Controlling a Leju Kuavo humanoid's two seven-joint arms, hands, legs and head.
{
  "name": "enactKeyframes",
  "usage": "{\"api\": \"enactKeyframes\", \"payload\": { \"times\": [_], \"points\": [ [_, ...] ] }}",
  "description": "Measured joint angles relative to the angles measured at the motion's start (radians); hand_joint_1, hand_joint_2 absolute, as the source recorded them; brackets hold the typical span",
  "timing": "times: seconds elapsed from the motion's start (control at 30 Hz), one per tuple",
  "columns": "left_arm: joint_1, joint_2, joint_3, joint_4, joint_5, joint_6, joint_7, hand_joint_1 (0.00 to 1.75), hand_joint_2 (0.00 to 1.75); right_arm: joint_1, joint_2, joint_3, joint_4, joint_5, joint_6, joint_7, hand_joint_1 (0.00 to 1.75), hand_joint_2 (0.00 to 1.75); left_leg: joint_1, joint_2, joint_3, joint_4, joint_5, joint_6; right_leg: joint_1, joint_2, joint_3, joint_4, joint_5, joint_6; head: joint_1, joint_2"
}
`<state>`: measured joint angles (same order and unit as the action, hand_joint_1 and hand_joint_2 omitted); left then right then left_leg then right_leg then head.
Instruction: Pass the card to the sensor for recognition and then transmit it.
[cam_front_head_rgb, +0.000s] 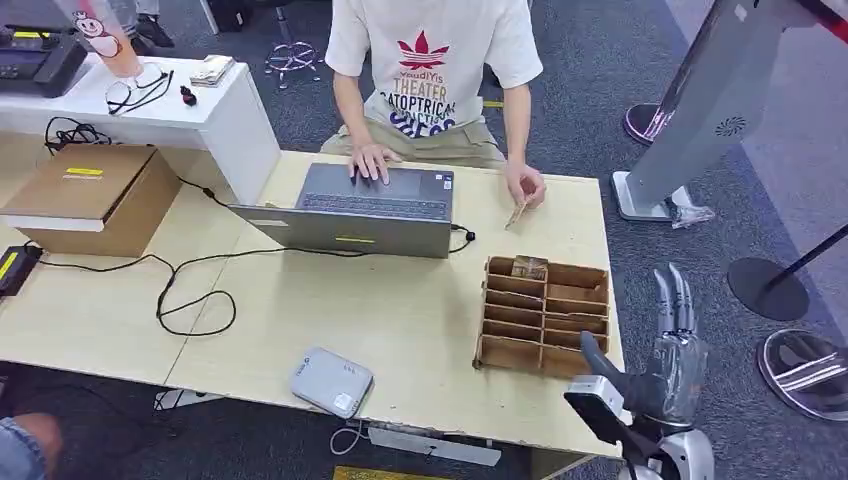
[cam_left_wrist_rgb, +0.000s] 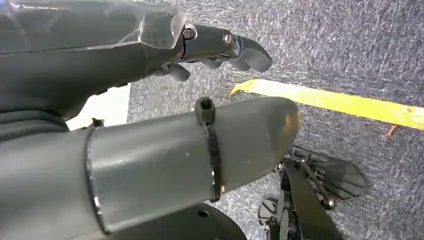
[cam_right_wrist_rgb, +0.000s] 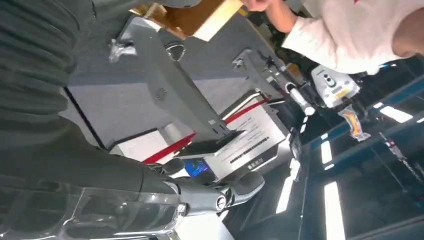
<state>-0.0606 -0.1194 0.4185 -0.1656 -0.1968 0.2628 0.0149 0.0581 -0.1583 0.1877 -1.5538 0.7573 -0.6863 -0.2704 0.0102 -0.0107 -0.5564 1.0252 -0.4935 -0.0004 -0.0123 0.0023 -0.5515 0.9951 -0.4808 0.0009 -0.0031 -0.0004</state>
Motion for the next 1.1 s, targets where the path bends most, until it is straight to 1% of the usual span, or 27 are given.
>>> {"api": "enactKeyframes", "payload": {
  "times": [0.07,0.1,0.33,0.4,0.43,0.47,0.5,0.57,0.6,0.63,0.7,0.73,0.8,0.83,0.97,1.07,1.1],
  "points": [
    [0.0,0.0,0.003,0.0,0.003,0.0,0.0,0.0,0.0,0.014,-0.005,-0.006,0.0,0.024,-0.002,0.011,0.12,1.75,0.0,0.0,0.0,0.0,0.0,0.0,0.0,0.0,0.0,0.0,0.0,0.0,0.0,0.0],
    [0.001,0.0,0.004,0.0,0.005,0.0,0.0,0.0,0.0,0.019,-0.005,-0.01,0.0,0.035,-0.002,0.016,0.16,1.75,0.0,0.0,0.0,0.0,0.0,0.0,0.0,0.0,0.0,0.0,0.0,0.0,0.0,0.0],
    [0.006,0.0,0.019,0.0,0.024,0.001,-0.005,0.0,0.0,0.038,-0.005,-0.014,0.008,0.127,0.0,0.064,0.24,1.75,0.0,0.0,0.0,0.0,0.0,0.0,0.0,0.0,0.0,0.0,0.0,0.0,0.0,0.0],
    [0.007,0.0,0.027,0.0,0.029,0.001,-0.006,0.0,0.0,0.04,-0.005,-0.013,0.013,0.141,0.003,0.073,0.31,1.75,0.0,0.0,0.0,0.0,0.0,0.0,0.0,0.0,0.0,0.0,0.0,0.0,0.0,0.0],
    [0.008,0.0,0.029,0.0,0.03,0.001,-0.008,0.0,0.0,0.042,-0.006,-0.013,0.016,0.145,0.004,0.079,0.38,1.75,0.0,0.0,0.0,0.0,0.0,0.0,0.0,0.0,0.0,0.0,0.0,0.0,0.0,0.0],
    [0.009,0.0,0.031,0.0,0.032,0.001,-0.009,0.0,0.0,0.043,-0.007,-0.011,0.019,0.147,0.006,0.084,0.61,1.75,0.0,0.0,0.0,0.0,0.0,0.0,0.0,0.0,0.0,0.0,0.0,0.0,0.0,0.0],
    [0.01,0.0,0.033,0.0,0.033,0.001,-0.011,0.0,0.0,0.044,-0.009,-0.01,0.022,0.151,0.006,0.089,0.73,1.75,0.0,0.0,0.0,0.0,0.0,0.0,0.0,0.0,0.0,0.0,0.0,0.0,0.0,0.0],
    [0.012,0.001,0.034,0.0,0.034,0.001,-0.014,0.0,0.0,0.044,-0.014,-0.002,0.028,0.159,0.009,0.099,0.7,1.75,0.0,0.0,0.0,0.0,0.0,0.0,0.0,0.0,0.0,0.0,0.0,0.0,0.0,0.0],
    [0.012,0.002,0.034,0.0,0.034,0.001,-0.015,0.0,0.0,0.045,-0.018,0.003,0.032,0.161,0.012,0.103,0.75,1.75,0.0,0.0,0.0,0.0,0.0,0.0,0.0,0.0,0.0,0.0,0.0,0.0,0.0,0.0],
    [0.012,0.002,0.035,0.0,0.034,0.001,-0.015,0.0,0.0,0.045,-0.022,0.01,0.035,0.161,0.014,0.105,0.75,1.75,0.0,0.0,0.0,0.0,0.0,0.0,0.0,0.0,0.0,0.0,0.0,0.0,0.0,0.0],
    [0.012,0.004,0.035,0.0,0.034,0.001,-0.015,0.0,0.0,0.045,-0.028,0.023,0.042,0.165,0.018,0.115,0.98,1.75,0.0,0.0,0.0,0.0,0.0,0.0,0.0,0.0,0.0,0.0,0.0,0.0,0.0,0.0],
    [0.013,0.005,0.035,0.0,0.034,0.001,-0.015,0.0,0.0,0.046,-0.032,0.031,0.045,0.17,0.019,0.123,0.91,1.75,0.0,0.0,0.0,0.0,0.0,0.0,0.0,0.0,0.0,0.0,0.0,0.0,0.0,0.0],
    [0.013,0.006,0.036,0.0,0.034,0.001,-0.015,0.0,0.0,0.047,-0.04,0.045,0.05,0.178,0.026,0.133,0.87,1.75,0.0,0.0,0.0,0.0,0.0,0.0,0.0,0.0,0.0,0.0,0.0,0.0,0.0,0.0],
    [0.013,0.008,0.036,0.0,0.034,0.0,-0.015,0.0,0.0,0.048,-0.043,0.051,0.053,0.179,0.032,0.138,0.75,1.75,0.0,0.0,0.0,0.0,0.0,0.0,0.0,0.0,0.0,0.0,0.0,0.0,0.0,0.0],
    [0.017,0.012,0.037,0.0,0.035,-0.008,-0.014,0.0,0.0,0.053,-0.051,0.075,0.059,0.197,0.049,0.156,0.7,1.75,0.0,0.0,0.0,0.0,0.0,0.0,0.0,0.0,0.0,0.0,0.0,0.0,0.0,0.0],
    [0.022,0.017,0.039,0.0,0.036,-0.016,-0.014,0.0,0.0,0.057,-0.055,0.091,0.061,0.206,0.057,0.166,0.7,1.75,0.0,0.0,0.0,0.0,0.0,0.0,0.0,0.0,0.0,0.0,0.0,0.0,0.0,0.0],
    [0.023,0.019,0.04,0.0,0.036,-0.019,-0.014,0.0,0.0,0.058,-0.055,0.095,0.061,0.209,0.058,0.168,0.63,1.75,0.0,0.0,0.0,0.0,0.0,0.0,0.0,0.0,0.0,0.0,0.0,0.0,0.0,0.0]
  ]
}}
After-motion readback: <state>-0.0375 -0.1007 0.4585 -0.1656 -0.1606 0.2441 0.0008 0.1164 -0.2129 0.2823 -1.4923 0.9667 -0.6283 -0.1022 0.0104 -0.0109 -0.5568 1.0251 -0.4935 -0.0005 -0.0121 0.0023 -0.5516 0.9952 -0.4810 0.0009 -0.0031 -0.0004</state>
